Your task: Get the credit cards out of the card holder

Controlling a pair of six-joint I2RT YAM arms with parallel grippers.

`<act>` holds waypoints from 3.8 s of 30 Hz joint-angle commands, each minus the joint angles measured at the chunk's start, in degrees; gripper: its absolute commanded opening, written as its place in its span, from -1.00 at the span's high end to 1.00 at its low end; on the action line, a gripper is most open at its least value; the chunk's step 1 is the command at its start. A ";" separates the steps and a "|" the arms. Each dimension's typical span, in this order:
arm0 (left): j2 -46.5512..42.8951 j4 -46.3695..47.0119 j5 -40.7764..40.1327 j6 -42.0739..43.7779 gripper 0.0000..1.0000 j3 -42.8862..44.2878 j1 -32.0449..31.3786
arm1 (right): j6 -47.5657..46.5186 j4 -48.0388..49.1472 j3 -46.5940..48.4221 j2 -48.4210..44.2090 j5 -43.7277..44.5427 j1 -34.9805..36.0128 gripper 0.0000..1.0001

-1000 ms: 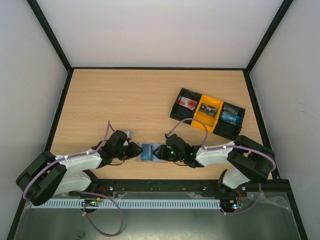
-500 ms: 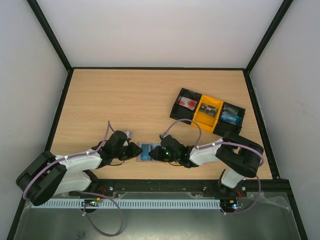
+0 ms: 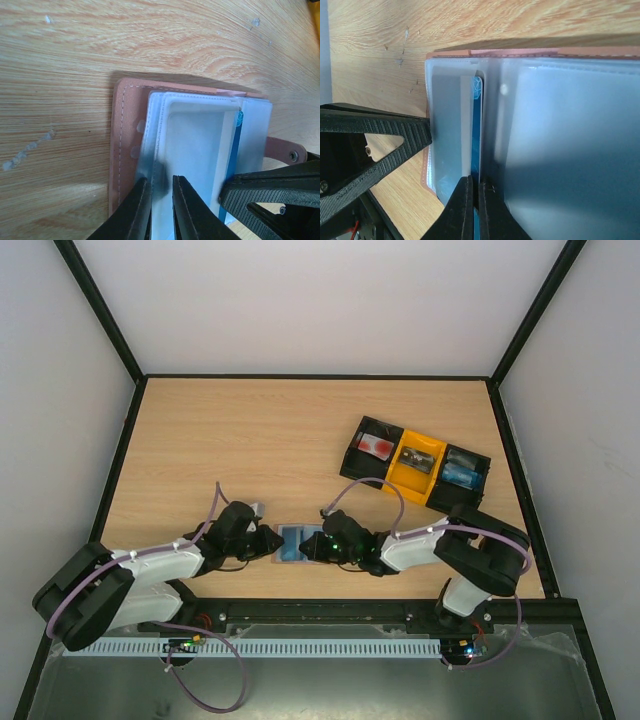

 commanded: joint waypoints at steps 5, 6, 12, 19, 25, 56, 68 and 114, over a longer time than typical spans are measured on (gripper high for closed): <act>2.11 -2.44 -0.39 0.89 0.68 -1.32 -0.44 | -0.35 0.96 -1.44 -2.38 1.33 0.49 0.91; 2.03 -2.49 -0.49 0.90 0.68 -1.30 -0.44 | -0.36 0.91 -1.46 -2.44 1.36 0.49 0.90; 2.30 -2.47 -0.38 0.93 0.69 -0.84 -0.44 | -0.09 1.50 -1.95 -2.77 0.67 0.50 0.84; 2.94 -4.82 -1.50 2.11 0.71 0.58 -0.44 | -0.24 1.59 -2.66 -4.17 1.60 0.45 0.95; 3.27 -4.78 -2.12 2.00 0.71 0.16 -0.44 | -0.21 1.25 -3.55 -5.01 2.34 0.42 0.94; -2.79 -7.33 -1.67 1.79 0.23 5.62 -0.44 | -3.13 -16.76 -6.43 -24.73 11.92 -0.65 0.95; -11.67 -9.31 -8.94 19.09 -0.04 12.58 -6.27 | 3.67 -12.78 -6.65 -29.43 8.02 -0.64 0.95; -3.09 20.87 -61.77 62.74 0.00 5.14 -45.53 | 15.93 -3.53 -10.03 -38.81 7.66 -0.64 0.95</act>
